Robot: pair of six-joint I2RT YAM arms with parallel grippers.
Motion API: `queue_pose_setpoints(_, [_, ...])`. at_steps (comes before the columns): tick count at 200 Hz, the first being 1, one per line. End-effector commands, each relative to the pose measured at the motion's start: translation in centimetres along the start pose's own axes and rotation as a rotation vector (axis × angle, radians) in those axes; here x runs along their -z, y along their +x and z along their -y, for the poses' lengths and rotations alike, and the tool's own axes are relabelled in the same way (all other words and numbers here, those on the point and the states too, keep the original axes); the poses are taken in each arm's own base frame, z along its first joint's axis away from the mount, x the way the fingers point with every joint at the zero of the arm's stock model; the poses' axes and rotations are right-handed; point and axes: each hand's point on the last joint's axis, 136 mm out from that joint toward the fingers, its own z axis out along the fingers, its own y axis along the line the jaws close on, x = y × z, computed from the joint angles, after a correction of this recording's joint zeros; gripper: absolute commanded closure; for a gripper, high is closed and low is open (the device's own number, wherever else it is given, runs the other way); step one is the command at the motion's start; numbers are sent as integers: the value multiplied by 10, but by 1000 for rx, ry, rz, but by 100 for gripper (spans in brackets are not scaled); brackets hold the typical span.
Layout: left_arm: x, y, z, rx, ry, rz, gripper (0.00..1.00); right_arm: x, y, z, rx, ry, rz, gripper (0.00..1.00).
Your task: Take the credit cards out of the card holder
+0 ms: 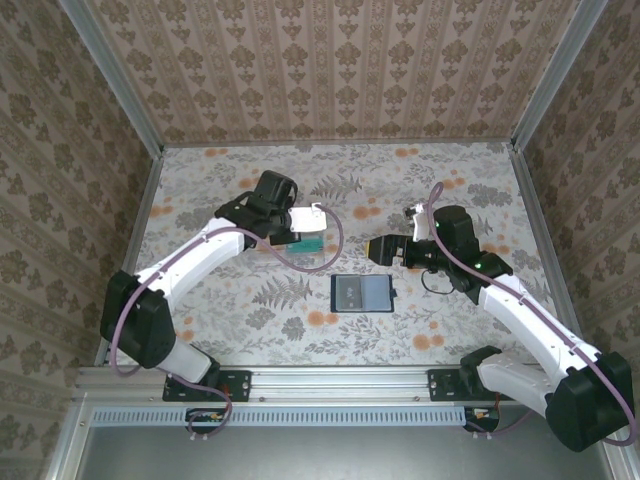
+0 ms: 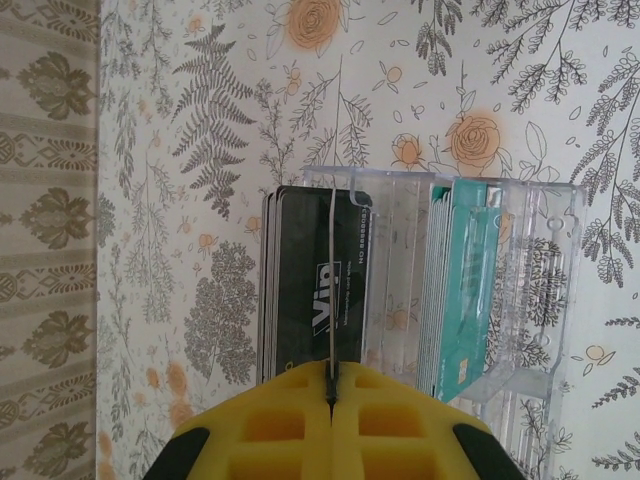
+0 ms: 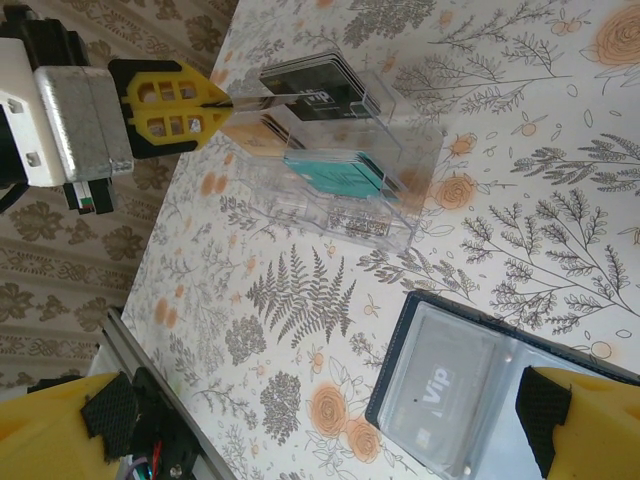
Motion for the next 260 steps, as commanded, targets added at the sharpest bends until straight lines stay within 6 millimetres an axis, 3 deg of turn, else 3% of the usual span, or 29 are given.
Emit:
queue_pose_setpoints(1, [3,-9,-5,-30,16,29,100,3,-5,-3,13,7,16,0])
queue_pose_setpoints(97, [-20,4,-1,-45,53,-40,100,1,-2,1,2,15,13,0])
queue_pose_setpoints(252, [-36,14,-5,14,83,-105,100,-7,-1,4,-11,9,-3,0])
queue_pose_setpoints(260, [-37,13,-7,16,80,-105,94,-7,-1,4,-9,8,-4,0])
